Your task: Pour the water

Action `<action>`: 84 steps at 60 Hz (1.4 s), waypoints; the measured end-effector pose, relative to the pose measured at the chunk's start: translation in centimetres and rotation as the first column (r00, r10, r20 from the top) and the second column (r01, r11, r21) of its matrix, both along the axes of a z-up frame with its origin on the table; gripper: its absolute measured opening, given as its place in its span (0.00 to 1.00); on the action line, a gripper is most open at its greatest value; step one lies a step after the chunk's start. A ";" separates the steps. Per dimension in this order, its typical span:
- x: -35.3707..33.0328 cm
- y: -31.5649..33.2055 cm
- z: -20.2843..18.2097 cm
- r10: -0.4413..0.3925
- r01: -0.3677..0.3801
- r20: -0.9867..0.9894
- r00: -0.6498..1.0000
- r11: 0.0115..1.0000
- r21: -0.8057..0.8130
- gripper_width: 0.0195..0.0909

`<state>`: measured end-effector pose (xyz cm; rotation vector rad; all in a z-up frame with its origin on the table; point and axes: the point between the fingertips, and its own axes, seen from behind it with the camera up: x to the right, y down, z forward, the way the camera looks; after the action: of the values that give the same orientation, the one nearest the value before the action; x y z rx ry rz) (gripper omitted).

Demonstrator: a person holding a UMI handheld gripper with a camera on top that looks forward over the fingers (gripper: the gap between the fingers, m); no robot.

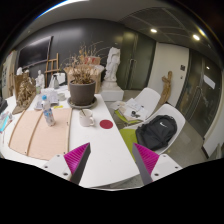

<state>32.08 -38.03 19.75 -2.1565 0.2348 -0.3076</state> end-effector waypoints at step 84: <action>-30.8 38.7 -13.9 0.234 -0.222 -0.008 0.972 0.931 0.289 0.23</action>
<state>1.30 0.65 5.83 -1.8803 0.0459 -0.0871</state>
